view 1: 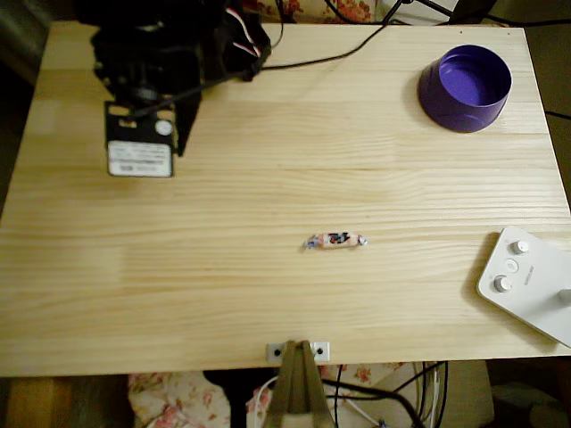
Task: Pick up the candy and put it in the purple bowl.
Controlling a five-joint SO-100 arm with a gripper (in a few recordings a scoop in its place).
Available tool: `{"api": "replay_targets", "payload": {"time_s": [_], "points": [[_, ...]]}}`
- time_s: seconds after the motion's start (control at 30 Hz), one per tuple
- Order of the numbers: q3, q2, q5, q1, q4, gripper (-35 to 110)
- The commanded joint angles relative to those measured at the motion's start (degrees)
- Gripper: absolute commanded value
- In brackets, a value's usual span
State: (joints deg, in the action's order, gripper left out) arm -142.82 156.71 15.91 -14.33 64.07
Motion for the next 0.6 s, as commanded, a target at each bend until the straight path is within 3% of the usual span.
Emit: {"api": "replay_targets", "payload": {"time_s": [0.0,0.23,0.57], "points": [[18.46,-12.48,4.04,1.85,1.05,-1],[36.91,-27.33,17.05,6.5,2.9,-1],[43.68,-34.28,29.09,13.97,3.08,-1]]}}
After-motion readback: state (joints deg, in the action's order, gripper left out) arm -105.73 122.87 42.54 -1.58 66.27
